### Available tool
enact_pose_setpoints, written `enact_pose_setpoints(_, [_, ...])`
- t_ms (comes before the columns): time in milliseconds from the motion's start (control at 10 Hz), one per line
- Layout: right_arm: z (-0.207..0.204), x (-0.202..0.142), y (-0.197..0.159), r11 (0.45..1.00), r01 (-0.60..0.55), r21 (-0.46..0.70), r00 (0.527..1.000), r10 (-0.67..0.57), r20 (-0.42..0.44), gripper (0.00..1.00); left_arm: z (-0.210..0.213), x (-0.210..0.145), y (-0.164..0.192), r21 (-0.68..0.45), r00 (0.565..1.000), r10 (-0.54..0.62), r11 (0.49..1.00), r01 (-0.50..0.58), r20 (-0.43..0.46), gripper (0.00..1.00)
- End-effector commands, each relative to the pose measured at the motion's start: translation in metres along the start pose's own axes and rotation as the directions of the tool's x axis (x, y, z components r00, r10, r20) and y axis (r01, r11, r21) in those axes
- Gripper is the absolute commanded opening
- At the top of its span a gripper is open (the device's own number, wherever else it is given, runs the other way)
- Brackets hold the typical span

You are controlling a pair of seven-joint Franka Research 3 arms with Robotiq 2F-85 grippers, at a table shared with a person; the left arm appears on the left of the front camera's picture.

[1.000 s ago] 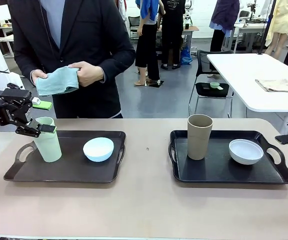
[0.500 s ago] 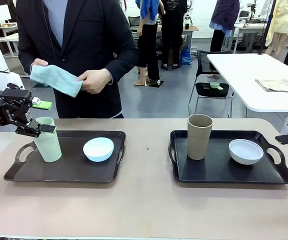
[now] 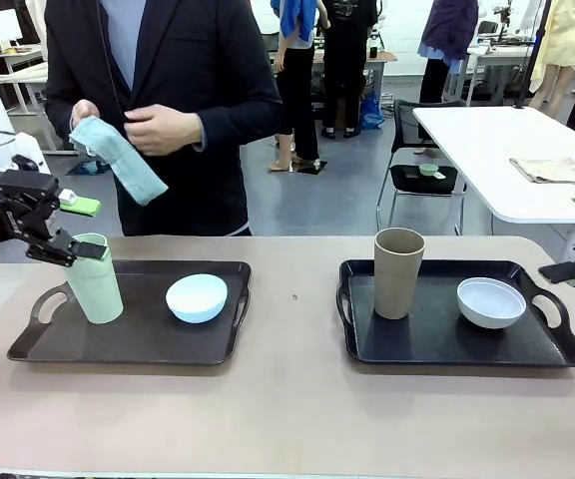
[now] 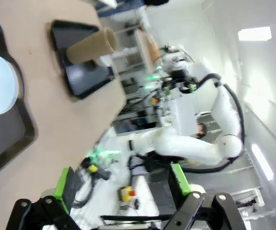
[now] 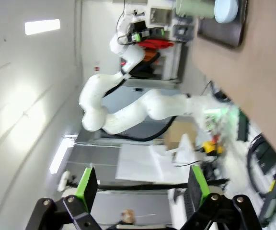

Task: Set up a tray with a mat and arrange the tableware.
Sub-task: Pick up the Picnic Bowl and Reusable plastic cup from the Handle tray in front of the human's position and hold them in the air.

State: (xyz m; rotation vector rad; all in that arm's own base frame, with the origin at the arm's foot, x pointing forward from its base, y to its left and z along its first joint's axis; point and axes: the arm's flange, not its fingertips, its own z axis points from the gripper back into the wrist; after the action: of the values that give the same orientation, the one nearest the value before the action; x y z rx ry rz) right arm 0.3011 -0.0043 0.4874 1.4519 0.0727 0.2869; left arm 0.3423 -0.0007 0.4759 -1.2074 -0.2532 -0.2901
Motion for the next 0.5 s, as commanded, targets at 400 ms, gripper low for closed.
enact_pose_setpoints(400, [-0.141, 0.094, 0.129, 0.716, -0.556, -0.423, 0.815, 0.568, -0.109, 1.0, 0.115, 0.048, -0.069, 0.698, 0.972, 0.218, 0.71, -0.093, -0.092, 1.0])
